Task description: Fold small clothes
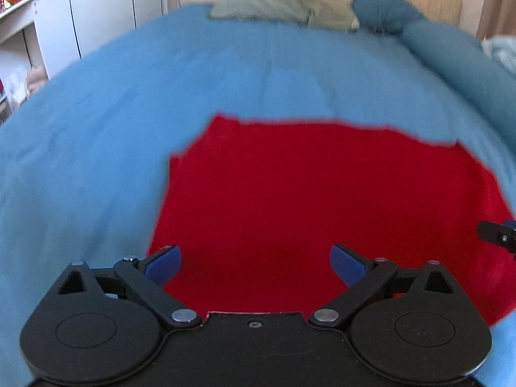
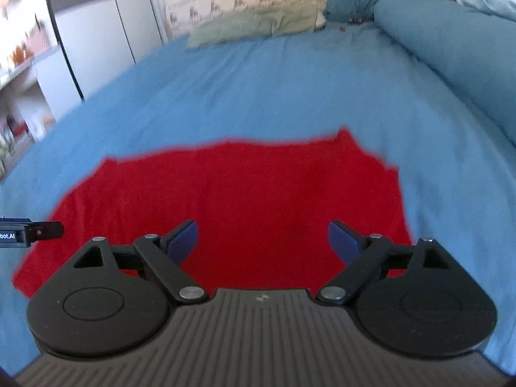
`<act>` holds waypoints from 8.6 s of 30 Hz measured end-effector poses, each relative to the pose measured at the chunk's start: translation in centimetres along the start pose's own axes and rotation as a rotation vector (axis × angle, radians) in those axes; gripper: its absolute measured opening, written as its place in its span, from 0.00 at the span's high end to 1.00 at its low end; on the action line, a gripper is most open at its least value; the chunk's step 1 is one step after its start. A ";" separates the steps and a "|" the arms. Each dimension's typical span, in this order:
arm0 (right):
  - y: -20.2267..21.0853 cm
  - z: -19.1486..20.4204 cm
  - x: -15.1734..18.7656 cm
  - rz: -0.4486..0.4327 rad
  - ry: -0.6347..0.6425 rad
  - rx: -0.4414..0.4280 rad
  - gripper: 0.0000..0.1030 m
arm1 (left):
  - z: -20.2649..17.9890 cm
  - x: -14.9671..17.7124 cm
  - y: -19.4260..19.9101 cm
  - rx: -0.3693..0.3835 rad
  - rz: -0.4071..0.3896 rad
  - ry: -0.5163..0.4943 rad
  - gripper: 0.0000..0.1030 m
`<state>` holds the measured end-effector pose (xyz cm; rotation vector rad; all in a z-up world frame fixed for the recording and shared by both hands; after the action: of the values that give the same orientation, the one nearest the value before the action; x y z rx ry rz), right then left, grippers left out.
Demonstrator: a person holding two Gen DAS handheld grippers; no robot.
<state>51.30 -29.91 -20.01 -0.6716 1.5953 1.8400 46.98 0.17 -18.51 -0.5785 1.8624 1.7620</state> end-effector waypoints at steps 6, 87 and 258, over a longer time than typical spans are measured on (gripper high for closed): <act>0.3 -3.4 2.6 0.018 -0.020 0.130 0.00 | 1.6 2.5 -0.9 -0.016 0.036 -0.040 0.00; 3.5 22.6 -4.9 0.011 0.272 -0.302 0.02 | 11.0 1.8 5.0 0.078 0.158 0.014 0.03; 47.4 9.3 23.5 0.002 -0.014 0.197 0.00 | -3.7 24.1 38.2 -0.011 -0.242 -0.142 0.00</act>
<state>0.87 -22.37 -3.14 -0.5677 1.7402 1.6575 4.17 -0.03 -3.57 -0.6367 1.6143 1.6117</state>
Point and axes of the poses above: each gripper's, at about its wrist camera, not at the fingertips, and y roughly against the way its jaws point, z to its left, x to its underside, the point moved 4 cm from there along -y, roughly the way its jaws point
